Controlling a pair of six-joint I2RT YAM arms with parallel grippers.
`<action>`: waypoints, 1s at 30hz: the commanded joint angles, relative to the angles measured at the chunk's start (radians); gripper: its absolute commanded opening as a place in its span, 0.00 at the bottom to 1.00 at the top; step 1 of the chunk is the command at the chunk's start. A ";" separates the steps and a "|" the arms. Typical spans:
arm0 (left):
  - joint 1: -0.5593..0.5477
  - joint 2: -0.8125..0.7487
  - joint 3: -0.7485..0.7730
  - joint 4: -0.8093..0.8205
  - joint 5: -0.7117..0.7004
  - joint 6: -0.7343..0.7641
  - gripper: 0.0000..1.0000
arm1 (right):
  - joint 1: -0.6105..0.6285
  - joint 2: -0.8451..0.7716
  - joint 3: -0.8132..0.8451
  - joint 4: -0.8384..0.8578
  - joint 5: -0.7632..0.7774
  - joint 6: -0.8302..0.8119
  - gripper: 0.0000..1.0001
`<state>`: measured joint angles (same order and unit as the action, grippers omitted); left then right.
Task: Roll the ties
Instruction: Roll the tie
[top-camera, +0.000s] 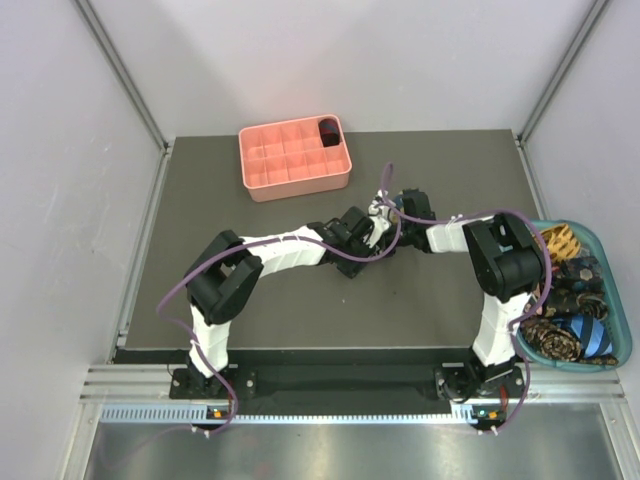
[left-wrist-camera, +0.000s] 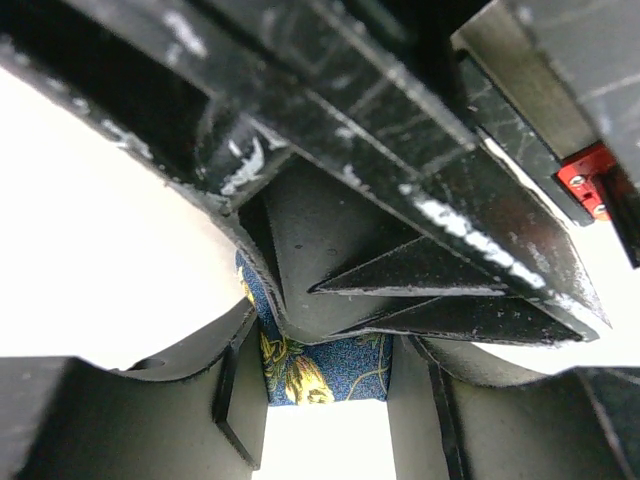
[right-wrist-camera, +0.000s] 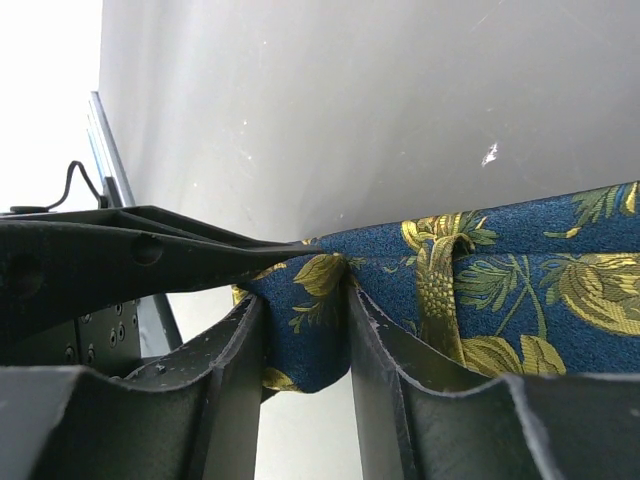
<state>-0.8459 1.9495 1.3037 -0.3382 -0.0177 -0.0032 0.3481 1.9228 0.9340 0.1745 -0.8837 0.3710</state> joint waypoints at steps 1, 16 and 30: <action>0.011 0.068 -0.018 -0.071 -0.022 -0.080 0.35 | -0.009 -0.005 -0.046 -0.063 0.108 -0.046 0.35; 0.015 0.095 -0.034 -0.085 -0.001 -0.090 0.31 | -0.029 -0.087 -0.057 -0.003 0.043 0.016 0.52; 0.015 0.108 -0.023 -0.116 0.012 -0.089 0.29 | -0.067 -0.174 -0.061 -0.003 0.051 0.045 0.33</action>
<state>-0.8383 1.9648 1.3140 -0.3386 -0.0166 -0.0738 0.2993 1.8153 0.8745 0.1589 -0.8242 0.4202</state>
